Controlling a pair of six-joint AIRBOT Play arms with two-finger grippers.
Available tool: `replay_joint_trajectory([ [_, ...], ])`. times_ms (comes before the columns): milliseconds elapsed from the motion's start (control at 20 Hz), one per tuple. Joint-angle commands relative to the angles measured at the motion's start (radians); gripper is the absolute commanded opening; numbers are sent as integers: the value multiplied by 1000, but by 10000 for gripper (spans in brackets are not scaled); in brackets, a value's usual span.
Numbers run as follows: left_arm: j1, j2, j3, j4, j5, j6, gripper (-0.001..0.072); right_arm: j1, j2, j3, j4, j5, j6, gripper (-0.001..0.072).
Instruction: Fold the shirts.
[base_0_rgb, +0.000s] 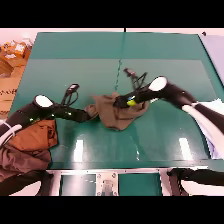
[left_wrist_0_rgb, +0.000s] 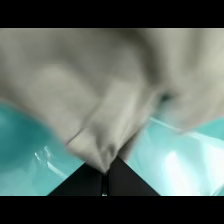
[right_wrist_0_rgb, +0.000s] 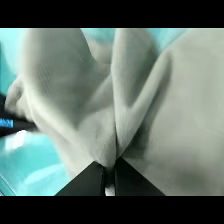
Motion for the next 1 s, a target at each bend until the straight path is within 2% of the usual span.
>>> replay_joint_trajectory([
  [0, 139, 2, 1, 43, -76, -34, 26, -183, 150, 18, -47, 108, 31, 19],
  [200, 270, 2, 2, -27, -145, 3, 26, -438, 254, 17, -74, 180, 31, 19],
  [550, 411, 2, 2, -119, -213, 50, 27, -854, 286, 2, -88, 214, 23, 18],
  [650, 410, 2, 2, -260, -249, 117, 26, -855, 287, -26, -42, 229, -23, 19],
  [800, 410, 2, 2, -548, -325, 222, 27, -796, 287, -47, 63, 229, -87, 18],
  [950, 410, 2, 23, -608, -381, 229, 26, -771, 291, -27, 66, 227, -91, 19],
])
